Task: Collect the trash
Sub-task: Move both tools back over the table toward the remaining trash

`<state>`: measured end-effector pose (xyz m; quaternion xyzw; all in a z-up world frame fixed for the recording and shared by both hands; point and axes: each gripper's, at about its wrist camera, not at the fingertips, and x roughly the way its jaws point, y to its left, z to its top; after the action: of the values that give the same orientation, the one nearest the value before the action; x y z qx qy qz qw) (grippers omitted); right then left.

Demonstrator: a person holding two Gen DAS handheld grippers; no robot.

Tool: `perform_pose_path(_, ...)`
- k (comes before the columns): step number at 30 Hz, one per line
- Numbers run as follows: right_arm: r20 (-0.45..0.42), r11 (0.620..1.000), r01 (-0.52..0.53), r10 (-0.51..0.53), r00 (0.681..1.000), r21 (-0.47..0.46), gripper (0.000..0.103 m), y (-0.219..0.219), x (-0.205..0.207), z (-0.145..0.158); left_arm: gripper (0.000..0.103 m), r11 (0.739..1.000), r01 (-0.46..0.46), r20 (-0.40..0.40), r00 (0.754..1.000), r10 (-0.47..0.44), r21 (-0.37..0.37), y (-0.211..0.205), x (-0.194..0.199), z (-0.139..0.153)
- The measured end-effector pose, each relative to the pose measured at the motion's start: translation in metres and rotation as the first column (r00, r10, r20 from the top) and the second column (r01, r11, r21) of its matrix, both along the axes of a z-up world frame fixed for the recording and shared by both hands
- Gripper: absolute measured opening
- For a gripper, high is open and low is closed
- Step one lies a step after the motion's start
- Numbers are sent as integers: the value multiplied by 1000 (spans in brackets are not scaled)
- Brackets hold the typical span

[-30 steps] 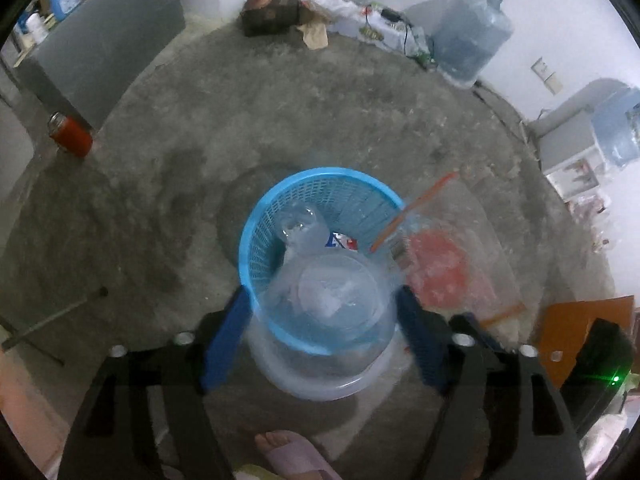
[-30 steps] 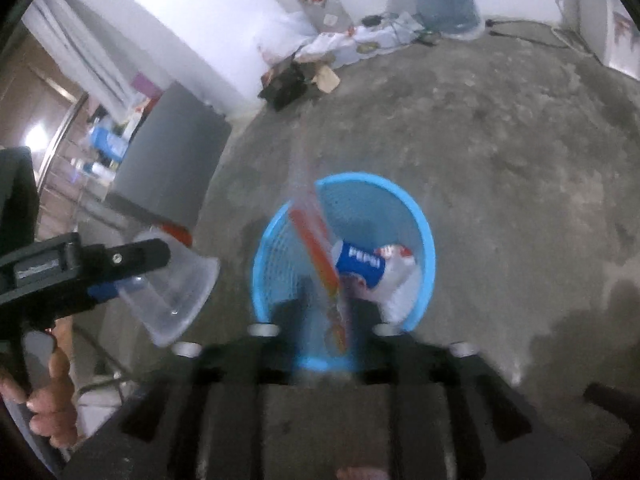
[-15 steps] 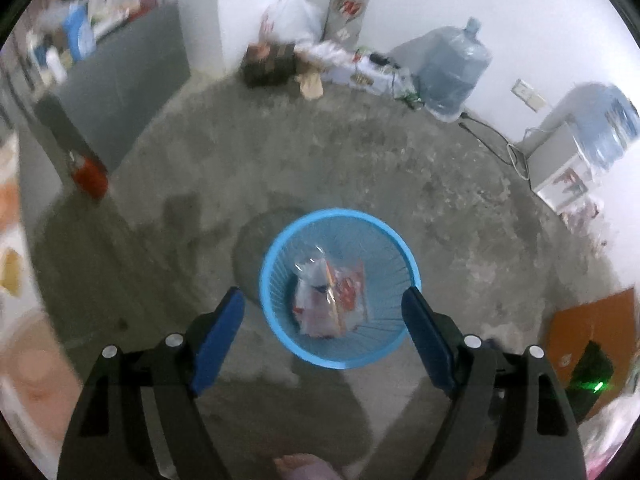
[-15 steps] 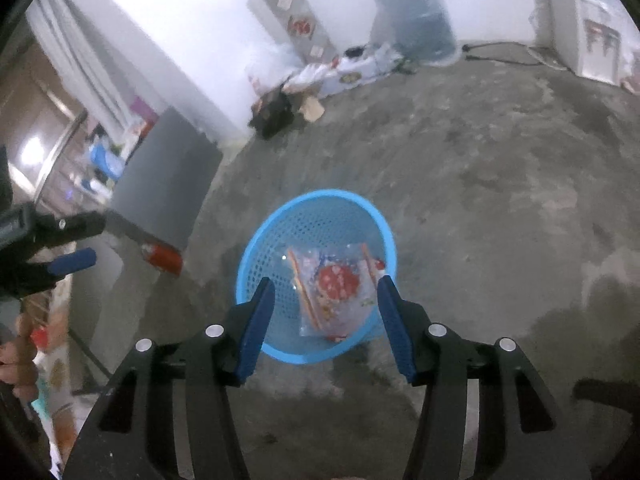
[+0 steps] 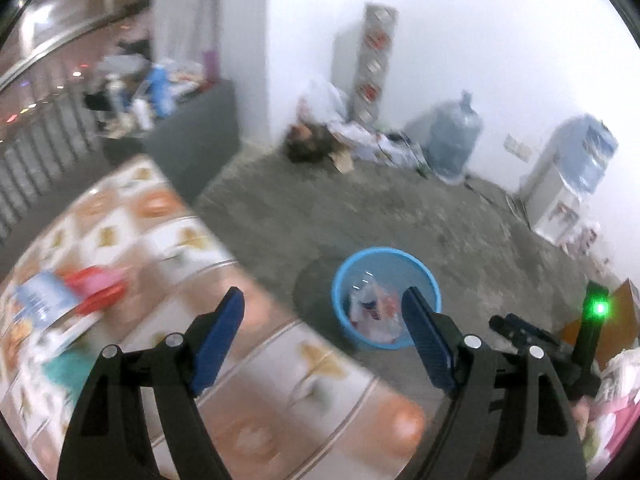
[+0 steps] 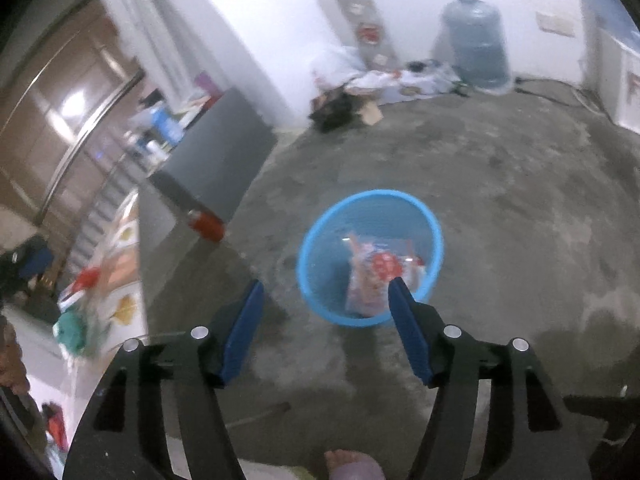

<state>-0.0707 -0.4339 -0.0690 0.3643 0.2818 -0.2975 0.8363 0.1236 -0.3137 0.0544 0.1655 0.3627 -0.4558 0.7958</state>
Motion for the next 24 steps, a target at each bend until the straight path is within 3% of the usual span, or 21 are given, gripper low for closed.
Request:
perform_pose_path(6,20,992,-121,122,992,-36,64,26,28,26,79,981,-163,29,985,167,-109,114,17,16)
perform_pose_path(12,7,955,-285,287,958,-82,71,64,71,48,79,918,-374,-10,927,376,-134,217,56,8)
perform_pose_path(19,-29,853,-492,495,868,-174,77,120,134,77,79,832,-530,-76,848,525,-162,295,96,-11)
perform_pose_path(24,-23,781,-595,602,798,-189,77,159,176,90,79,807,-558,-139,830,541,-190,319,98,-33)
